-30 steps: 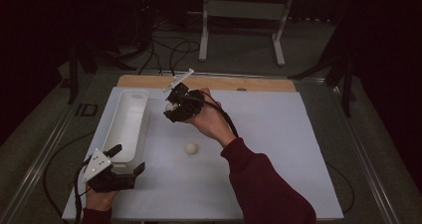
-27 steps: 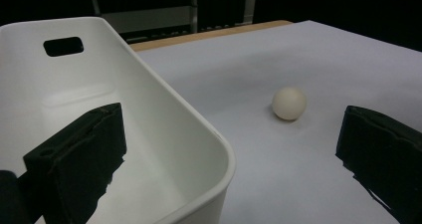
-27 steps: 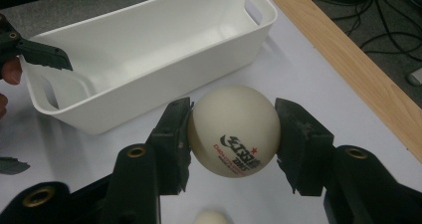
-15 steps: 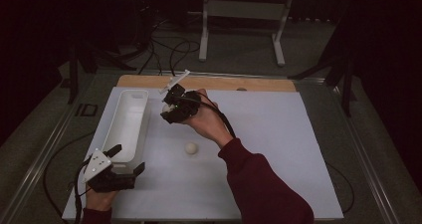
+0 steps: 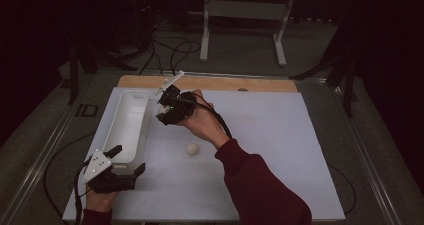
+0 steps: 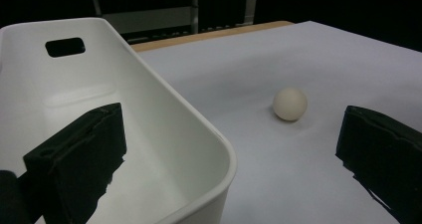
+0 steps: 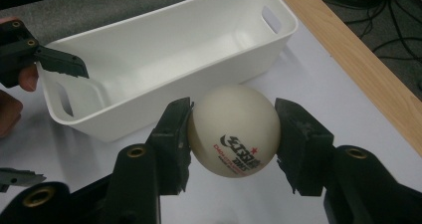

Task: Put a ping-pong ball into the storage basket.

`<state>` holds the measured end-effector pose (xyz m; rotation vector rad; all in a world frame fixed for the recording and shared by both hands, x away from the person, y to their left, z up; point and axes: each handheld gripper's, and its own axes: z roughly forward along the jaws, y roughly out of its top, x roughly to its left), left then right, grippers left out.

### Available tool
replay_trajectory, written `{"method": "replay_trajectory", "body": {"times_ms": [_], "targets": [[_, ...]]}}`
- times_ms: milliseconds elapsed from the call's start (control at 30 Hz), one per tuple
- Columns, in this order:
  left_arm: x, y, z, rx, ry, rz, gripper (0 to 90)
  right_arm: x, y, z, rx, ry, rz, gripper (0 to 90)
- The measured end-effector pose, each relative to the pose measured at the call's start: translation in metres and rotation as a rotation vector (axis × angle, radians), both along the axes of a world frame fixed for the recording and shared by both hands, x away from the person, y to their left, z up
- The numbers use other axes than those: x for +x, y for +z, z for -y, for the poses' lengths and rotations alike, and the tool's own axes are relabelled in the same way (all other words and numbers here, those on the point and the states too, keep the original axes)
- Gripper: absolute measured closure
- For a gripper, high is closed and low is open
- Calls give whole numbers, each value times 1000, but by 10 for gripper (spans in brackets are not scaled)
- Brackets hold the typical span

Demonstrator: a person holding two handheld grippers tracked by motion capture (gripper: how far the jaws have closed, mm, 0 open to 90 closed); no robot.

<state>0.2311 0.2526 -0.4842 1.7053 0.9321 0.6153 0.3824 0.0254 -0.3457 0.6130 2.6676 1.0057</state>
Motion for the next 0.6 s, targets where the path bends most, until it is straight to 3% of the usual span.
{"method": "replay_trajectory", "body": {"times_ms": [600], "targets": [[0,0,0,-4,1,1,0,-1,0,-14,9,19,-11,505]]}}
